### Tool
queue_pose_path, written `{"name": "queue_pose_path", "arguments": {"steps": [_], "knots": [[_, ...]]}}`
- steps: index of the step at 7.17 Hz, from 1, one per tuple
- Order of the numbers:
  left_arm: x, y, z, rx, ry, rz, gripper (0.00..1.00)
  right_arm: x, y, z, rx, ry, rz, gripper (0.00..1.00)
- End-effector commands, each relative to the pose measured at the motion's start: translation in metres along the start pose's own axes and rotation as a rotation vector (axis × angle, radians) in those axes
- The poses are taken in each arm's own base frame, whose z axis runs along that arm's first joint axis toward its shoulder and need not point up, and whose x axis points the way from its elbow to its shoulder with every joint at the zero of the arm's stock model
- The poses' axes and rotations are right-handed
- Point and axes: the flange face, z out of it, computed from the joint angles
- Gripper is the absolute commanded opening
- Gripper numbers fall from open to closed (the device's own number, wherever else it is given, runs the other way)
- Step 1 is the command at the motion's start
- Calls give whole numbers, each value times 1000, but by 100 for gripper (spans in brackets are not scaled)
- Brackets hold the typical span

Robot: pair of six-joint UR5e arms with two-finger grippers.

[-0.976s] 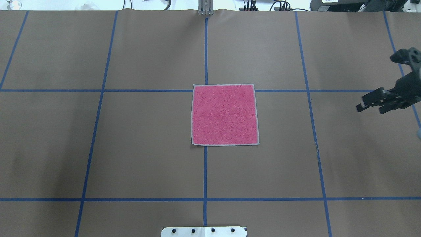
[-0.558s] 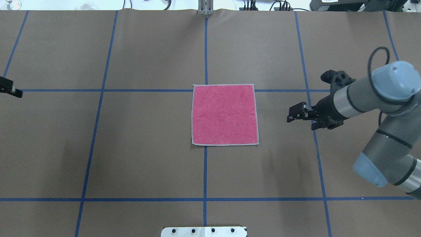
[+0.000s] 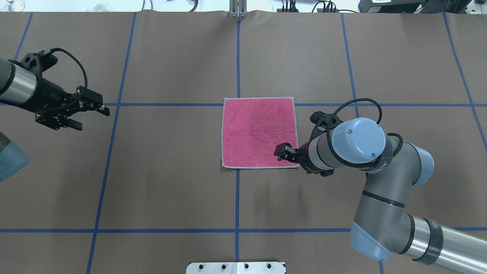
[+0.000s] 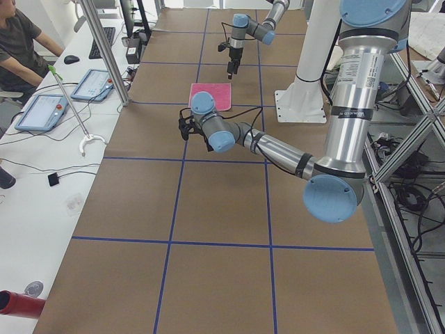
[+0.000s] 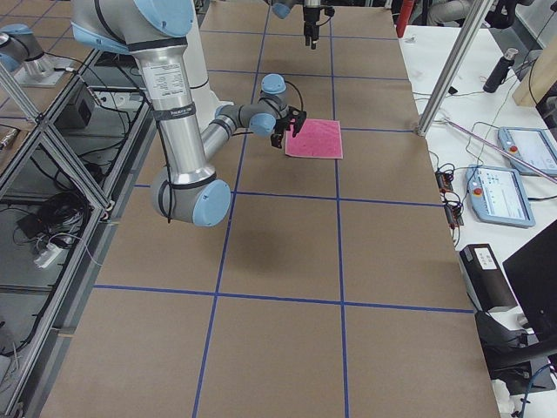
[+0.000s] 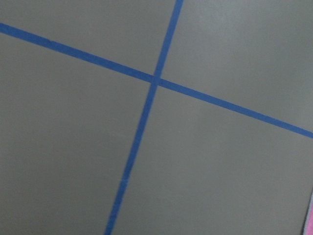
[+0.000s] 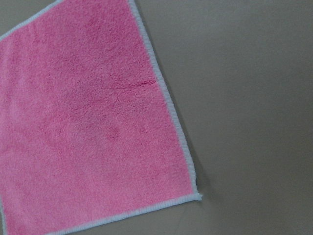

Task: Fold towel twice with both arms
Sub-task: 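Move the right gripper to the towel's corner nearest it while the left arm approaches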

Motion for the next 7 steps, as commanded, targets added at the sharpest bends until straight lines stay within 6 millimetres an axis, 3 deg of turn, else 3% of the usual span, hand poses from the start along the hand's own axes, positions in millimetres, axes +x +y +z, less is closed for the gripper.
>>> {"name": "queue_pose_path", "arguments": {"steps": [1, 3, 6, 7], "knots": [[31, 23, 28, 12, 1, -12, 100, -2, 2, 11, 12, 44, 7, 93], [38, 26, 32, 6, 4, -6, 100, 3, 2, 25, 50, 67, 5, 89], [38, 26, 35, 3, -5, -11, 100, 1, 4, 31, 95, 61, 27, 85], [39, 26, 35, 3, -4, -10, 100, 2, 1, 35, 120, 64, 60, 78]]}}
